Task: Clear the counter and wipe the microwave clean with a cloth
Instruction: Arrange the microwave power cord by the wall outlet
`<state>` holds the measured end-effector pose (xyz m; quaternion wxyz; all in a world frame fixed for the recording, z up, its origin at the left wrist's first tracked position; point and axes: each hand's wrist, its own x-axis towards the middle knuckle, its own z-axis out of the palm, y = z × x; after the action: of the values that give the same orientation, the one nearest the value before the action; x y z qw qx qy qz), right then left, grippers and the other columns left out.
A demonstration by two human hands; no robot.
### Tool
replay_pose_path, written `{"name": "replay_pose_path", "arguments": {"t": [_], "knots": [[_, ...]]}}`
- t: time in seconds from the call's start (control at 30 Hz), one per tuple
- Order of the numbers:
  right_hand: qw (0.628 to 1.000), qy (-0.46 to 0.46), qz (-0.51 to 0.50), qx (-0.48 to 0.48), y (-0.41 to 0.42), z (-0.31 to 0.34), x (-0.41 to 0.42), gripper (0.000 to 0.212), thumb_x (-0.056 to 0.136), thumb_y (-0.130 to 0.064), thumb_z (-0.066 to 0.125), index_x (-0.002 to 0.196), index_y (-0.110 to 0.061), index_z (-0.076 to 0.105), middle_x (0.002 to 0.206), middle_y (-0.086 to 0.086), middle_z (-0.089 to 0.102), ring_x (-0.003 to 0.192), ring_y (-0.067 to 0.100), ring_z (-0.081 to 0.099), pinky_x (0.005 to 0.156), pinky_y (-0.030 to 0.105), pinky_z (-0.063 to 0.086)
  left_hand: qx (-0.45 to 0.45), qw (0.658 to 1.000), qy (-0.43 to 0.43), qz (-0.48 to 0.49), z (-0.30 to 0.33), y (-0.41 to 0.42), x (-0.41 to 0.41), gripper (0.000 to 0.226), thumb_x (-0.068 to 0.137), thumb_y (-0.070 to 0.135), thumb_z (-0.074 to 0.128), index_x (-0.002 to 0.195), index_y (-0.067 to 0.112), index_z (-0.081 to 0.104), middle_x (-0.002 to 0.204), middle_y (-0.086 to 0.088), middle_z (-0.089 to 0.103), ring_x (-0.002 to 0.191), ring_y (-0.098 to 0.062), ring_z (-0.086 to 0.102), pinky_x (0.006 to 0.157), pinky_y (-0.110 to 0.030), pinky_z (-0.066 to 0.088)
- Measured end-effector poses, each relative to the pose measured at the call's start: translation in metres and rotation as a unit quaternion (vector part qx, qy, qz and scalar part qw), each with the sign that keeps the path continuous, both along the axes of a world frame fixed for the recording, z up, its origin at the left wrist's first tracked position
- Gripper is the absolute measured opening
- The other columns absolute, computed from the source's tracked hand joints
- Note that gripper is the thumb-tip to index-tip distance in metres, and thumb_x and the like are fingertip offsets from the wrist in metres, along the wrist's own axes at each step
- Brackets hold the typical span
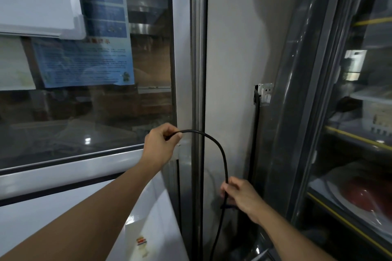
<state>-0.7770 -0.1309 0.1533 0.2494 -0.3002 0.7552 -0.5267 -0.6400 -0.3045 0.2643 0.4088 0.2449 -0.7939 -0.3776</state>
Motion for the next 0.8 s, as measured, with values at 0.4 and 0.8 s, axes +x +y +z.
{"name": "replay_pose_path", "arguments": {"t": [0.4, 0.8], "knots": [[0.979, 0.186, -0.056, -0.055, 0.068, 0.145, -0.004, 0.018, 0.094, -0.017, 0.053, 0.083, -0.004, 0.058, 0.072, 0.006, 0.067, 0.063, 0.013, 0.060, 0.058, 0.025, 0.044, -0.127, 0.985, -0.044, -0.105, 0.062, 0.061, -0.014, 0.023, 0.086, 0.020, 0.064, 0.108, 0.020, 0.065, 0.093, 0.003, 0.067, 0.090, -0.010, 0.062, 0.081, -0.019, 0.046], [0.991, 0.129, 0.027, 0.004, 0.108, 0.145, 0.033, 0.009, 0.092, -0.007, 0.055, 0.100, -0.011, 0.055, 0.082, 0.009, 0.067, 0.070, 0.017, 0.065, 0.059, 0.020, 0.049, -0.019, 0.991, 0.059, -0.118, 0.091, 0.099, 0.008, 0.013, 0.092, 0.010, 0.056, 0.095, -0.001, 0.063, 0.079, -0.013, 0.057, 0.071, -0.017, 0.050, 0.053, -0.008, 0.039]]}}
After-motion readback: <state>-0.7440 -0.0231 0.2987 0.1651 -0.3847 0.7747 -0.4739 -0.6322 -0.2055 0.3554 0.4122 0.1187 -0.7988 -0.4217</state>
